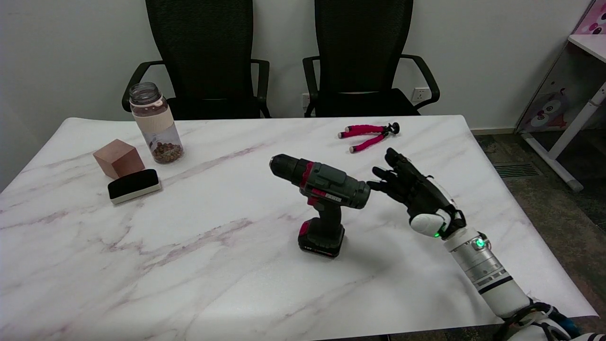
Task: Pick up the power screwdriver.
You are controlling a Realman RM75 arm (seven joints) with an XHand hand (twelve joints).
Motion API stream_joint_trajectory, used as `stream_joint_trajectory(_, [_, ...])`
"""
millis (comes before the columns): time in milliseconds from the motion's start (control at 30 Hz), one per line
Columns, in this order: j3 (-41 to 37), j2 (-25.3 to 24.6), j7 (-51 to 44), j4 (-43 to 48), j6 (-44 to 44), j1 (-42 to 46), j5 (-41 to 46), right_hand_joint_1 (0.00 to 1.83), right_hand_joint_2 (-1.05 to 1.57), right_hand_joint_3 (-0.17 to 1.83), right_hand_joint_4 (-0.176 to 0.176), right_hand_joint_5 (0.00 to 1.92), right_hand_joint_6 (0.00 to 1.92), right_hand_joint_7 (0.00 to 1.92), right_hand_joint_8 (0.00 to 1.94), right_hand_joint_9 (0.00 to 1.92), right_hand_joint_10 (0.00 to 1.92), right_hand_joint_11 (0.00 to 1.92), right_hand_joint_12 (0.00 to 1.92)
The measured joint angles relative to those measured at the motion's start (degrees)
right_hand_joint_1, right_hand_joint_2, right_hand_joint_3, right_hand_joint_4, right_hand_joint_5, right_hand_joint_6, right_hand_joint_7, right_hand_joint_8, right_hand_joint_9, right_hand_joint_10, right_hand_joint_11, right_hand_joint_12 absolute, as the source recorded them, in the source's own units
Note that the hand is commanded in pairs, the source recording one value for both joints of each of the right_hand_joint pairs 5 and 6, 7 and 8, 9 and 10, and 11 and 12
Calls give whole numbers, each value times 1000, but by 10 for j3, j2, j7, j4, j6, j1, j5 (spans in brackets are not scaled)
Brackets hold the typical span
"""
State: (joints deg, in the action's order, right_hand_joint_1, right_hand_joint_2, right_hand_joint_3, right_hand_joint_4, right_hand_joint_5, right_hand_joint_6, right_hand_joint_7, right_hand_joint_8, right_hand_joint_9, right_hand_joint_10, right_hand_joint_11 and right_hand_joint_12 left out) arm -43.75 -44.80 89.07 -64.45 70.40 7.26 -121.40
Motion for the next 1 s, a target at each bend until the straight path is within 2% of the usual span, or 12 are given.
stream_joint_trajectory(200, [5,-20,-14,-4,-11,-12,-13,1005,-110,658,-38,0,0,0,0,297,297,485,485])
stream_joint_trajectory(1000, [24,-91,-92,-7,-45,-29,-30,986,-35,724,-30,0,0,0,0,321,321,513,513])
